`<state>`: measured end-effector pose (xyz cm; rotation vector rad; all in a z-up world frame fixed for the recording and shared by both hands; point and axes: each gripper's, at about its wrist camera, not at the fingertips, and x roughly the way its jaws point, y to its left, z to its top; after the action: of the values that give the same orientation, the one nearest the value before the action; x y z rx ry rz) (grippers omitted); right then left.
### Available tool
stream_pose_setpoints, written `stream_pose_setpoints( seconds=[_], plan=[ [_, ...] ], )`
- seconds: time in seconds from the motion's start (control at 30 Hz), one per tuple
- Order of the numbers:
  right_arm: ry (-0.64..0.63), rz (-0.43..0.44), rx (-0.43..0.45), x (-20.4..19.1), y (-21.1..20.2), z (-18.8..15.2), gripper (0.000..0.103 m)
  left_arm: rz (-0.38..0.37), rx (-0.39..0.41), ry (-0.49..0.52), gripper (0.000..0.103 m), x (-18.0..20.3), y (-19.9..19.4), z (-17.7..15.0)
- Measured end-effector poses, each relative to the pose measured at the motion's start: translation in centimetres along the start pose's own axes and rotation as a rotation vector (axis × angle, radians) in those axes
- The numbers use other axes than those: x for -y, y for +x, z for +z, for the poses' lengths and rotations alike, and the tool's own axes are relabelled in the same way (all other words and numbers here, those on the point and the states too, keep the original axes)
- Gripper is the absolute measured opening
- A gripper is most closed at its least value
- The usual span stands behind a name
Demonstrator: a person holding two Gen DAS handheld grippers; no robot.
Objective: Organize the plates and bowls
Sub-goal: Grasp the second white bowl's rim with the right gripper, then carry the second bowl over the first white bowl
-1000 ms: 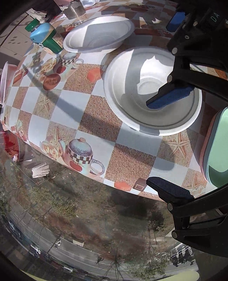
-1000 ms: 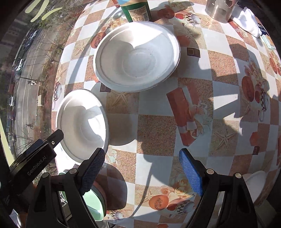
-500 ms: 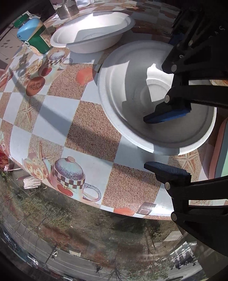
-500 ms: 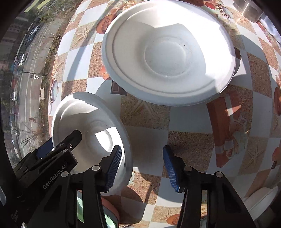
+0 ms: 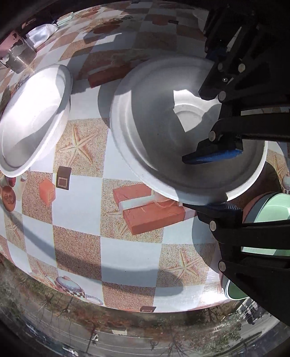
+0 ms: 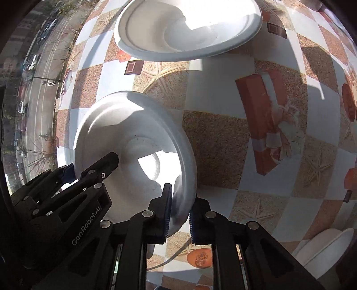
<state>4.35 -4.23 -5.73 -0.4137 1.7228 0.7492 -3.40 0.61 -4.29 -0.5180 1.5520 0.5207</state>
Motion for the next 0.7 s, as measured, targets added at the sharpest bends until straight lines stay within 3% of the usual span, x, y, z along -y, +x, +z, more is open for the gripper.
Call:
stream_pose_setpoints(
  seconds=[0.23,0.43,0.7],
  plan=[
    [0.021,-0.022,-0.009,3.6,-0.7,-4.7,0.015,-0.005,-0.022,0.076,0.034,3.5,-0.3,-4.5],
    [0.035,-0.037,-0.03,4.5,-0.4,-8.0,0.015,0.001,-0.044,0.141,0.034,5.0,-0.5,-7.5],
    [0.015,-0.048,-0.009,3.7,-1.8,-8.7,0.016,0.017,0.011,0.207,0.034,5.8,-4.0,-7.5]
  ],
)
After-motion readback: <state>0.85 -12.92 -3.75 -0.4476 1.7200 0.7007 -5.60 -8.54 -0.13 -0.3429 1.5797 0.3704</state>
